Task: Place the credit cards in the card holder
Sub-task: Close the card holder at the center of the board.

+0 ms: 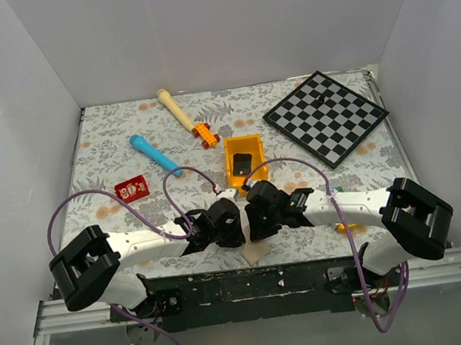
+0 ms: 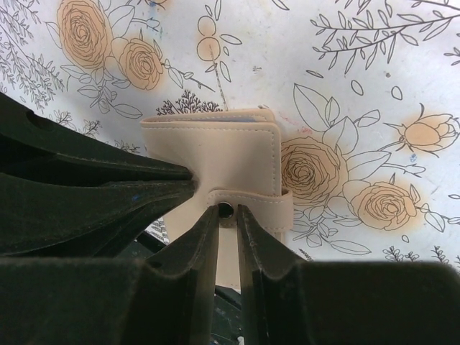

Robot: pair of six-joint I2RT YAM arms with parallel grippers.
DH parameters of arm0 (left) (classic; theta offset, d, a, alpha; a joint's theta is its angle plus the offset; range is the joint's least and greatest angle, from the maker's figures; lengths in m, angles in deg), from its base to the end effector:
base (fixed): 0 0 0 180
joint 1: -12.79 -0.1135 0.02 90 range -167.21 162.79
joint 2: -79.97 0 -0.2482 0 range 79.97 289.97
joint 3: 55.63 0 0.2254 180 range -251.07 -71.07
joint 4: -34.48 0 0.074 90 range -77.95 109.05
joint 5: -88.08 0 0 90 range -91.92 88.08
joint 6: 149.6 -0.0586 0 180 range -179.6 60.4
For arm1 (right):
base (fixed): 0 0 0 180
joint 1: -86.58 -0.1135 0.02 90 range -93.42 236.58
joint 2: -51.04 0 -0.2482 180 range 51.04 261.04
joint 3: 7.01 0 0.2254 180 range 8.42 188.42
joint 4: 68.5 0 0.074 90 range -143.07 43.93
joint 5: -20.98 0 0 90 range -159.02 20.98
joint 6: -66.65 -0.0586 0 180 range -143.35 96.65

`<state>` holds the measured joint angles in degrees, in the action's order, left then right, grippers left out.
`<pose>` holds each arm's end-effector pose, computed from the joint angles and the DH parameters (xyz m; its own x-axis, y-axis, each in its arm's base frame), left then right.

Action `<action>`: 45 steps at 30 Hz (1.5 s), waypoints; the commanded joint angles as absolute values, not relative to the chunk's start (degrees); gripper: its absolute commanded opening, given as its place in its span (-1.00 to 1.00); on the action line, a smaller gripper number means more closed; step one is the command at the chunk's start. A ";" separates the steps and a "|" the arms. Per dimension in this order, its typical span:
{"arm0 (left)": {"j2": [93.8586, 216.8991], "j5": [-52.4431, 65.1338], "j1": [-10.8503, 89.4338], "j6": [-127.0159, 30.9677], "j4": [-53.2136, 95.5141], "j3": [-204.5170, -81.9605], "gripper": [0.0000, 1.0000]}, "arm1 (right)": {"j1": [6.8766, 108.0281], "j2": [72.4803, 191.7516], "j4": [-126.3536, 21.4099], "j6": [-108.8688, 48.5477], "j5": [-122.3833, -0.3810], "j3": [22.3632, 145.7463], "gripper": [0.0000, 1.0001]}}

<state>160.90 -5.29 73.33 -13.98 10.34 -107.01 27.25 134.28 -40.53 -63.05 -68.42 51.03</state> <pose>0.1286 -0.2207 0.1407 -0.8862 0.1182 -0.4480 0.3127 0.8661 -0.3901 0.1393 0.2362 0.1579 -0.8656 -0.2073 -0.4559 -0.4034 0.8281 0.3894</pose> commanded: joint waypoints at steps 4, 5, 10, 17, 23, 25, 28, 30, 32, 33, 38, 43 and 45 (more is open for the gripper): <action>162.68 -4.46 73.52 -14.16 10.26 -107.02 -0.85 | 25.58 137.43 -36.63 -64.74 -72.89 52.45 -0.53; 162.50 -4.46 73.52 -14.08 10.26 -107.02 -0.85 | 25.50 137.69 -36.46 -65.09 -73.15 52.45 -0.53; 162.06 -4.64 73.52 -13.81 10.26 -106.58 -0.85 | 24.88 139.36 -35.14 -66.32 -74.47 52.80 -0.55; 161.62 -4.20 73.52 -12.32 11.66 -104.74 -0.83 | 23.83 141.38 -34.08 -67.82 -75.70 53.24 -0.55; 160.48 -2.53 73.52 -8.11 16.14 -100.61 -0.82 | 22.33 143.32 -32.77 -69.14 -77.19 54.03 -0.56; 159.69 -1.92 73.44 -6.35 18.24 -98.59 -0.82 | 21.81 143.76 -32.06 -69.66 -78.07 54.39 -0.56; 159.25 -1.92 73.52 -4.59 18.69 -97.00 -0.81 | 21.63 144.02 -31.62 -70.10 -78.60 54.39 -0.56; 159.16 -2.09 73.52 -4.15 18.69 -96.56 -0.81 | 21.54 144.29 -31.71 -70.28 -78.87 54.30 -0.56; 158.90 -2.35 73.52 -3.88 18.69 -96.30 -0.81 | 21.37 144.64 -31.71 -70.46 -78.78 54.39 -0.56; 158.99 -2.36 73.52 -3.71 18.69 -96.12 -0.81 | 21.28 144.81 -31.71 -70.37 -78.87 54.39 -0.56; 158.64 -2.18 73.52 -2.04 20.97 -94.54 -0.81 | 20.75 146.57 -32.24 -71.07 -78.95 54.48 -0.56; 158.90 -1.92 73.52 -0.10 23.44 -92.52 -0.81 | 19.43 149.03 -31.98 -72.30 -80.53 54.74 -0.56; 158.99 -1.92 73.52 0.25 23.79 -92.08 -0.81 | 18.82 150.34 -31.45 -72.74 -81.24 55.00 -0.57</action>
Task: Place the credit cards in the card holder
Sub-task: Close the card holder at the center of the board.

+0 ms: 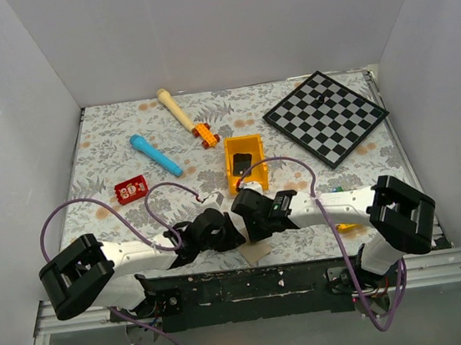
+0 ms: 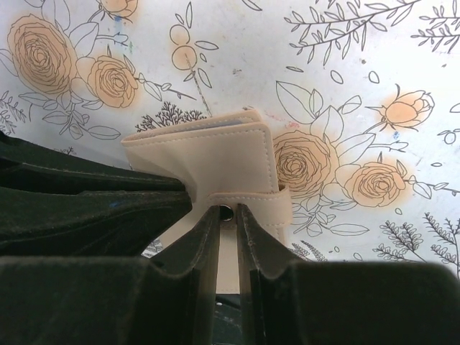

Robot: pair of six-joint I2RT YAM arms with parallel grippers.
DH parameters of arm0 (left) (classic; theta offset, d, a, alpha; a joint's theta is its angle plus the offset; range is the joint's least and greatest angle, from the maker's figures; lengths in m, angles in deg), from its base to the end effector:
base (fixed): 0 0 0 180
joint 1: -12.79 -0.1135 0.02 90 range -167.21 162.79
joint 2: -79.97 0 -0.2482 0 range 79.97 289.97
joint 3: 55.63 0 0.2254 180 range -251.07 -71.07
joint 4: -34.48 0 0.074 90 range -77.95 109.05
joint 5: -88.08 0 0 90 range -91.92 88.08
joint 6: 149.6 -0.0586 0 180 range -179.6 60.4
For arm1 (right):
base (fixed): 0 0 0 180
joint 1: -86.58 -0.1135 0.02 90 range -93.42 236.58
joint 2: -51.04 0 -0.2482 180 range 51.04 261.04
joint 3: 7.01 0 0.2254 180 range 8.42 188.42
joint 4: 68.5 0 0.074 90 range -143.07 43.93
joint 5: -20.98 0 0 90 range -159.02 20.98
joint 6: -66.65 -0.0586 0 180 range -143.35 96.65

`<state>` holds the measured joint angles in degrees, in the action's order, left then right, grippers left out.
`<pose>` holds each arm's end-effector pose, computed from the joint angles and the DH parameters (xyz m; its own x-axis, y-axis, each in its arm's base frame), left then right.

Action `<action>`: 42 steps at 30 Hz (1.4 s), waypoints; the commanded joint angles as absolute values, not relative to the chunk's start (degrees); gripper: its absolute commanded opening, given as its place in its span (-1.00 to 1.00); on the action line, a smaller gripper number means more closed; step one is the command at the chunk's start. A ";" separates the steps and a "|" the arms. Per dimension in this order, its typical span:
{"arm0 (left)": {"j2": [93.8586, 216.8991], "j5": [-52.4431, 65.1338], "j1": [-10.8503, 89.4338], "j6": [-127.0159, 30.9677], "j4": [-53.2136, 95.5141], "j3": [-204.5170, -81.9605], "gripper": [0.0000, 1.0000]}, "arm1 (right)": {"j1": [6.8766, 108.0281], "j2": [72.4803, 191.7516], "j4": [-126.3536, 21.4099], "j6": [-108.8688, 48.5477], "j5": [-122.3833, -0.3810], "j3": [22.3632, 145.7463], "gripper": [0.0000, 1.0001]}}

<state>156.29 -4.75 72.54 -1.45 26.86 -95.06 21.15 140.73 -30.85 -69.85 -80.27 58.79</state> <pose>0.1214 -0.2025 0.1264 -0.9042 -0.1337 -0.4057 0.1459 0.7960 -0.5875 0.1299 0.2566 0.1548 -0.8706 -0.1932 -0.4524 -0.3222 0.9189 0.2276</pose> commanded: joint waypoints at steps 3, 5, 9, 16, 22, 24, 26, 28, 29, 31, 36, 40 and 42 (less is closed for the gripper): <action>158.99 -1.92 73.52 0.43 23.97 -91.64 -0.81 | 18.03 151.32 -31.79 -73.62 -82.03 54.57 -0.57; 158.72 -1.92 73.52 0.43 23.97 -91.55 -0.81 | 17.59 151.58 -32.59 -74.41 -82.29 53.86 -0.57; 158.37 -1.92 73.52 0.51 23.88 -91.20 -0.81 | 17.15 151.76 -33.91 -75.90 -82.21 52.46 -0.63; 158.55 -1.92 73.52 0.51 24.06 -90.93 -0.81 | 16.53 151.58 -38.11 -78.45 -80.28 48.60 -0.69; 158.63 -1.92 73.52 0.69 24.32 -90.85 -0.81 | 16.00 150.70 -43.74 -81.53 -78.60 43.32 -0.77; 158.64 -1.92 73.52 0.78 24.49 -90.67 -0.82 | 15.57 150.70 -44.80 -82.67 -78.69 42.18 -0.78; 158.55 -2.00 73.52 0.78 24.50 -90.41 -0.82 | 14.95 150.70 -45.33 -83.64 -78.87 41.56 -0.78; 158.20 -2.18 73.52 0.78 24.23 -90.32 -0.82 | 14.69 150.97 -45.42 -83.90 -78.78 41.47 -0.79; 158.11 -2.27 73.52 0.69 24.15 -90.40 -0.82 | 14.68 151.14 -45.25 -83.90 -78.87 41.64 -0.79; 157.93 -2.44 73.52 0.43 23.97 -90.49 -0.82 | 14.51 151.14 -44.81 -83.47 -79.13 42.17 -0.78; 158.28 -2.79 73.52 -0.71 23.62 -91.54 -0.82 | 14.07 150.44 -44.28 -82.93 -79.92 42.87 -0.78; 159.25 -2.79 73.52 -1.51 23.00 -92.86 -0.83 | 13.98 149.65 -44.54 -83.46 -80.45 41.73 -0.78; 159.95 -2.53 73.52 -1.51 23.09 -93.39 -0.83 | 13.98 147.81 -43.58 -83.03 -81.76 41.91 -0.78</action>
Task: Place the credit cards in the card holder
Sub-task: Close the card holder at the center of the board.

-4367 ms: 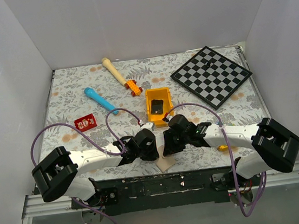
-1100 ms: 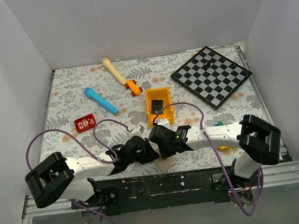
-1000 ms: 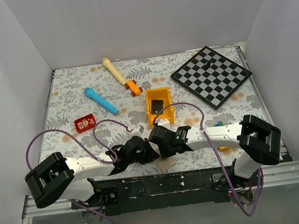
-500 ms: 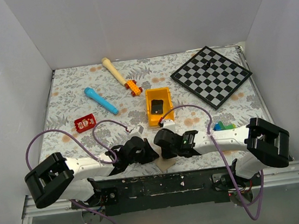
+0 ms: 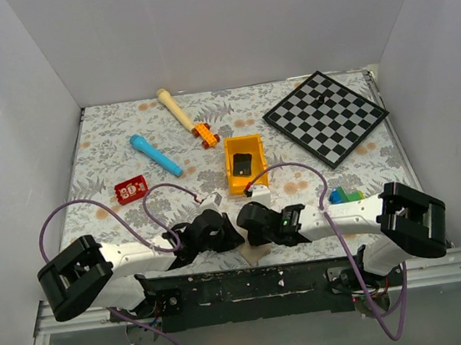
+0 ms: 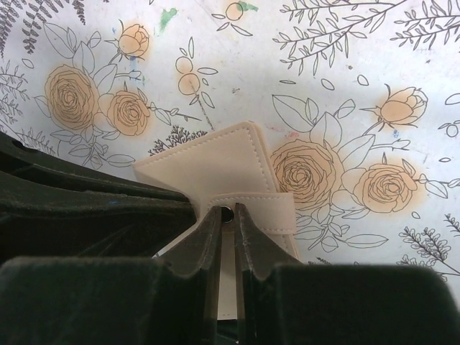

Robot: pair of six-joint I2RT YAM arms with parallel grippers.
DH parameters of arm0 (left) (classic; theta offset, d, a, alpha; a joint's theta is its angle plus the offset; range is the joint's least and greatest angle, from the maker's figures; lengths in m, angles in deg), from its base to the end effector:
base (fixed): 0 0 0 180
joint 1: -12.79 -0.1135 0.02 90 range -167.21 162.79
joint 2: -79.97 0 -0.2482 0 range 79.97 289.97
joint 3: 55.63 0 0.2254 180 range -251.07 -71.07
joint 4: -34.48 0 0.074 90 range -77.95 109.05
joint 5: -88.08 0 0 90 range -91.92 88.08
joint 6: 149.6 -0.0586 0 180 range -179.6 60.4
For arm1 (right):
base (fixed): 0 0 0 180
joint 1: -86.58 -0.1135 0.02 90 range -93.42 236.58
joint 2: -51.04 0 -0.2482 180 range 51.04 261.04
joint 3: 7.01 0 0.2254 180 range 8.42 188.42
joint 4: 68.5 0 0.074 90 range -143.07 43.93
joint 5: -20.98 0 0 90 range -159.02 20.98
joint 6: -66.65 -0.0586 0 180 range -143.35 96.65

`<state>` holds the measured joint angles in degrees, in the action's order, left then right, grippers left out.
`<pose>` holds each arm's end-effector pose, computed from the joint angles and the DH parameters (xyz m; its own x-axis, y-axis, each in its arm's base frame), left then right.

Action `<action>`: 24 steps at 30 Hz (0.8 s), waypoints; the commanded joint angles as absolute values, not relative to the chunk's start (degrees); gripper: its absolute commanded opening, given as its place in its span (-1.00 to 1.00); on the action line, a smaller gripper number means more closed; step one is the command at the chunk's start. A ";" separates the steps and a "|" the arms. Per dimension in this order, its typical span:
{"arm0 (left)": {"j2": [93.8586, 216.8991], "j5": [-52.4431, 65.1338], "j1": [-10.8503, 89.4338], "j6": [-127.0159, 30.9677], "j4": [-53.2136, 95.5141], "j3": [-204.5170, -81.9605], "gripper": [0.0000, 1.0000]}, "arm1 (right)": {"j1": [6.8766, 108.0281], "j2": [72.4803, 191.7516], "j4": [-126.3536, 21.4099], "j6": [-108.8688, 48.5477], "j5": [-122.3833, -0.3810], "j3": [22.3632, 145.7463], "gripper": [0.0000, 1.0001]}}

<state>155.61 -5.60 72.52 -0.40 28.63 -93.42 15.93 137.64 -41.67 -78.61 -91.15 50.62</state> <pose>0.1203 -0.1986 0.1241 -0.8986 -0.1610 -0.4083 0.1302 0.7906 -0.5983 0.1118 0.2518 0.1460 -0.8167 -0.0283 -0.5763 -0.2329 0.9300 0.2843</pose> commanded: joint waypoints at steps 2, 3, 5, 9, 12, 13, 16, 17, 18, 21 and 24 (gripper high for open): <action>160.74 -2.18 73.52 -1.51 23.26 -93.83 -0.83 | 13.98 145.44 -42.18 -82.24 -83.08 42.43 -0.76; 160.92 -2.01 73.61 -1.51 23.35 -94.01 -0.84 | 13.98 144.21 -41.04 -81.71 -83.87 42.96 -0.76; 161.45 -1.92 73.61 -1.51 23.44 -94.18 -0.84 | 13.98 141.66 -39.02 -80.83 -85.01 44.27 -0.74; 161.97 -1.92 73.70 -1.33 23.70 -94.54 -0.84 | 13.98 136.39 -35.50 -78.90 -87.04 46.56 -0.71; 162.41 -1.92 73.88 -1.07 24.14 -94.80 -0.84 | 13.98 134.54 -32.60 -77.67 -88.36 48.49 -0.70; 162.59 -1.92 73.96 -0.98 24.41 -94.80 -0.85 | 13.98 134.18 -31.89 -77.49 -88.62 49.11 -0.69; 163.20 -1.92 74.14 -0.81 24.49 -95.15 -0.85 | 13.98 132.95 -31.10 -77.22 -88.97 49.38 -0.68; 163.29 -1.92 74.23 -0.80 24.50 -95.15 -0.85 | 13.98 132.60 -31.01 -77.31 -89.06 49.29 -0.68; 163.38 -1.92 74.40 -0.72 24.58 -95.15 -0.85 | 13.98 132.16 -30.75 -77.22 -89.32 49.29 -0.68; 163.29 -1.92 74.58 -0.63 24.67 -95.15 -0.85 | 13.98 130.58 -30.04 -77.31 -89.76 49.38 -0.67; 163.12 -1.92 74.58 -0.45 24.58 -95.15 -0.85 | 14.07 128.82 -29.16 -76.96 -90.55 49.73 -0.66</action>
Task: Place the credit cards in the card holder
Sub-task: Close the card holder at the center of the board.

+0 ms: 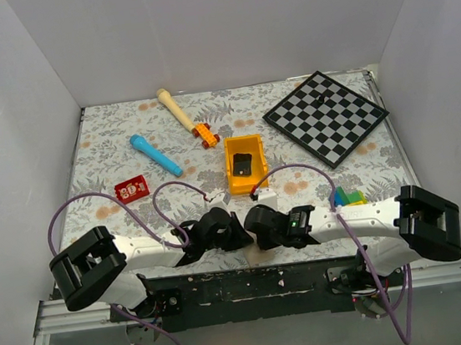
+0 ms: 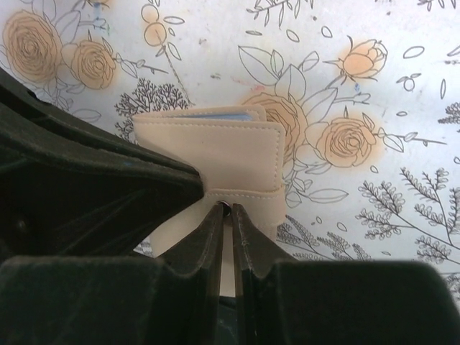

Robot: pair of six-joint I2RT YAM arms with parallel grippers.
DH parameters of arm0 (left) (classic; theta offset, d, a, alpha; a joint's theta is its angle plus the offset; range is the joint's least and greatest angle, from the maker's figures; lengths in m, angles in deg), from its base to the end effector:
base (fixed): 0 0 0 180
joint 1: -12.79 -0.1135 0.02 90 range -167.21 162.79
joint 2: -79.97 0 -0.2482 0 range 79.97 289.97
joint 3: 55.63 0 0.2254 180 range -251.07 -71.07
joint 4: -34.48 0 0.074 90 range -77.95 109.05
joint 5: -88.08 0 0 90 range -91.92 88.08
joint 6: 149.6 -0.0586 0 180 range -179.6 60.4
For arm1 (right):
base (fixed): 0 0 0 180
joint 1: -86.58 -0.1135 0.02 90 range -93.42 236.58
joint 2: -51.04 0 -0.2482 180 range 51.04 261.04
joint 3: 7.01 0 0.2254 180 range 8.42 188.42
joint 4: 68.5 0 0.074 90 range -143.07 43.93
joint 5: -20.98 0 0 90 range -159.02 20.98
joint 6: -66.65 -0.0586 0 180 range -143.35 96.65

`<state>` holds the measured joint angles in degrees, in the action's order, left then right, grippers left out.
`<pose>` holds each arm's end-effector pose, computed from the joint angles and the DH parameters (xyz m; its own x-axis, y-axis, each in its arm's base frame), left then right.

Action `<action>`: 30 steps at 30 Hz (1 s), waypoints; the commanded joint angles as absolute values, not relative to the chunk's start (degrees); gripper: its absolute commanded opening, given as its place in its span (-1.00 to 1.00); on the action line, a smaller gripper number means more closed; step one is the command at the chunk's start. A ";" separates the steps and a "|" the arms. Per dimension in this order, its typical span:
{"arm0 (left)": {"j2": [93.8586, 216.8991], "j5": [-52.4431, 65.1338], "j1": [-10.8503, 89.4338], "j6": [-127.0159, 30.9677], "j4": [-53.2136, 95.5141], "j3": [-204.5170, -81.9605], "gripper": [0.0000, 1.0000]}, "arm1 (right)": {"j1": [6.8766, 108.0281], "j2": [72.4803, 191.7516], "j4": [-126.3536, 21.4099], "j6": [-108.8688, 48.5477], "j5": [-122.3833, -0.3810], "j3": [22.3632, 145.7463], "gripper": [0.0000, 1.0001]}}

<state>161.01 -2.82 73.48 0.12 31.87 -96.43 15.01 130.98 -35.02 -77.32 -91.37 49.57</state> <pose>0.1235 -0.2181 0.1229 -0.9159 -0.1324 -0.3789 0.1493 0.7640 -0.6277 0.1013 0.2336 0.1612 -0.8121 -0.0711 -0.5792 -0.2634 0.9303 0.2551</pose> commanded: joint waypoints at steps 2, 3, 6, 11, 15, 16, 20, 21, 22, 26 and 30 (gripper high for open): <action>162.77 -1.92 74.58 -0.37 24.58 -95.06 -0.85 | 14.07 127.59 -28.46 -76.70 -91.17 49.99 -0.64; 162.50 -1.92 74.58 -0.28 24.58 -94.98 -0.85 | 14.07 127.07 -28.11 -76.43 -91.43 50.25 -0.63; 161.71 -1.92 74.58 -0.19 24.58 -94.80 -0.85 | 14.16 125.83 -26.97 -76.17 -91.96 50.96 -0.62; 161.10 -1.92 74.58 -0.19 24.32 -94.71 -0.85 | 14.25 124.95 -26.61 -75.73 -92.14 51.40 -0.60; 160.05 -1.92 74.58 -0.10 24.23 -94.62 -0.83 | 14.51 124.60 -26.79 -75.03 -92.22 51.92 -0.59; 159.61 -1.92 74.58 -0.10 24.06 -94.71 -0.81 | 14.68 124.60 -26.79 -74.85 -92.14 52.10 -0.59; 157.15 -2.27 74.58 -0.45 22.48 -95.59 -0.78 | 15.21 124.43 -26.35 -73.54 -92.14 53.16 -0.57; 156.44 -2.35 74.58 -0.63 21.95 -96.03 -0.77 | 15.39 124.51 -26.26 -73.27 -92.05 53.42 -0.57; 155.74 -2.53 74.58 -0.80 21.51 -96.29 -0.77 | 15.47 124.51 -26.17 -72.92 -92.05 53.68 -0.57; 153.54 -2.79 74.58 -0.98 20.37 -97.00 -0.75 | 15.91 124.60 -26.17 -72.21 -91.70 54.21 -0.57; 152.66 -3.32 74.58 -0.98 19.75 -96.73 -0.74 | 16.44 125.30 -26.87 -71.95 -91.00 54.47 -0.56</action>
